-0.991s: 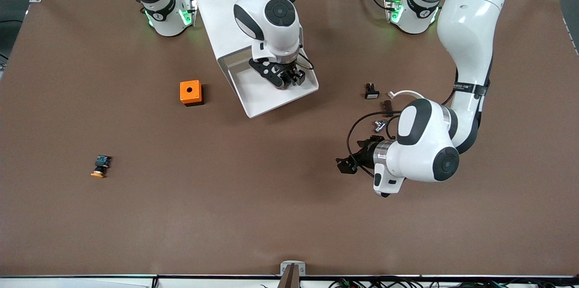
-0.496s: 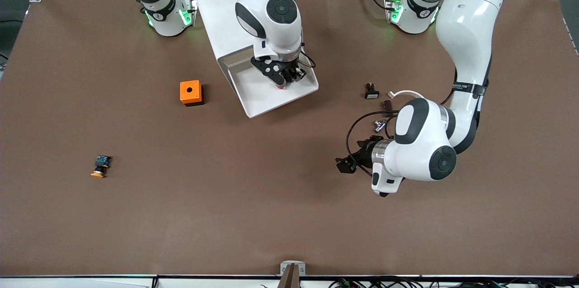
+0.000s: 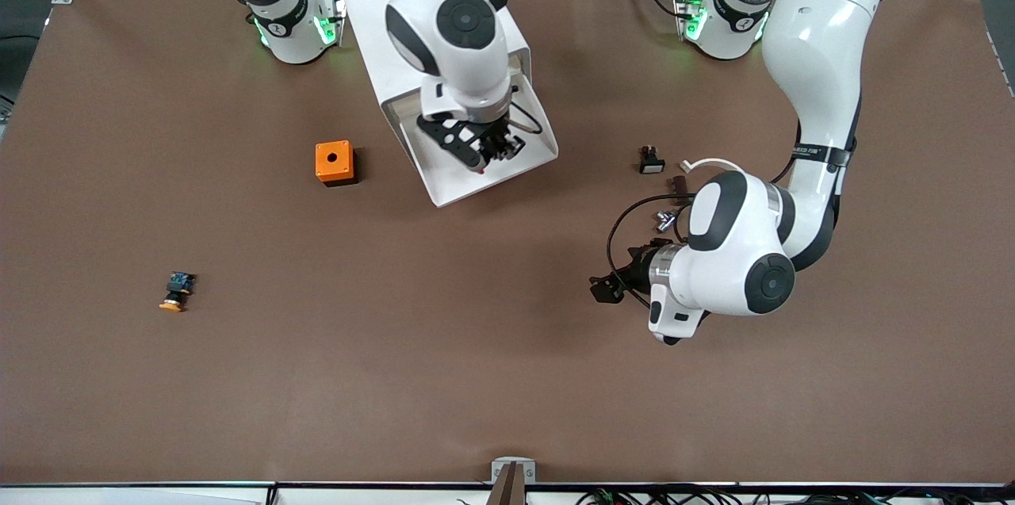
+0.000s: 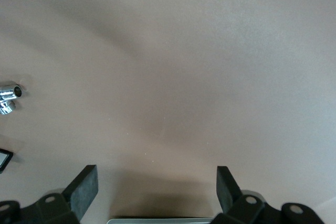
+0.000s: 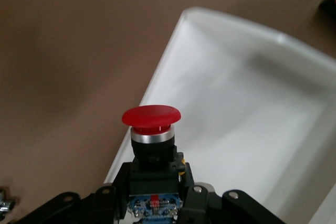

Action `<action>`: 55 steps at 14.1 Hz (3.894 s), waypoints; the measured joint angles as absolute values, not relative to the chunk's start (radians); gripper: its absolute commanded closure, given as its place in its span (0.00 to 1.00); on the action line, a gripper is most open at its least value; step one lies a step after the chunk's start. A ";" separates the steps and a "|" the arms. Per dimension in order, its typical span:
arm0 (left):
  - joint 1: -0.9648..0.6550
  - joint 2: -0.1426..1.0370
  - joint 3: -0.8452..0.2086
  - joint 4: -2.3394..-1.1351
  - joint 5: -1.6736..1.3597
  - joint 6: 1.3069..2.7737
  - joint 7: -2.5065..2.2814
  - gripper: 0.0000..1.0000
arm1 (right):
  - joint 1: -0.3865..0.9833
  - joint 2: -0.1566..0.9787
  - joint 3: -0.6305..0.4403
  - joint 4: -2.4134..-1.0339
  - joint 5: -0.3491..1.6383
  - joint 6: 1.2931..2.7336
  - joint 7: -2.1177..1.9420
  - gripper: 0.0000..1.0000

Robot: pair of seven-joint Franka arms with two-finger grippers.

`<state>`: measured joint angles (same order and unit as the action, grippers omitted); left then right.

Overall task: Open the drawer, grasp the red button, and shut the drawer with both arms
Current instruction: 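Carry the red button out while the left gripper approaches the drawer, then set the red button beside the yellow button while the left gripper pushes drawer shut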

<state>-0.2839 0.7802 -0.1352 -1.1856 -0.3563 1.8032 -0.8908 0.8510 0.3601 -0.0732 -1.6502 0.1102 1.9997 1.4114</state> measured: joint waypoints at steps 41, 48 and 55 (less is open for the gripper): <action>-0.789 0.758 -0.153 -1.275 -0.129 1.958 -1.240 0.01 | -0.019 0.620 -0.082 -1.827 0.017 2.365 0.087 0.00; -0.823 0.758 -0.155 -1.296 -0.235 1.958 -1.263 0.01 | -0.020 0.619 -0.074 -1.813 0.017 2.347 0.082 0.00; -0.833 0.760 -0.155 -1.331 -0.356 1.957 -1.265 0.01 | -0.019 0.466 -0.066 -1.716 0.017 2.006 0.036 0.00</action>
<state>-0.8327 0.7602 -0.1549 -1.3309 -0.3555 1.9573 -1.2652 -0.0191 0.4664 -0.0661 -1.7162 0.0174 2.0060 0.0356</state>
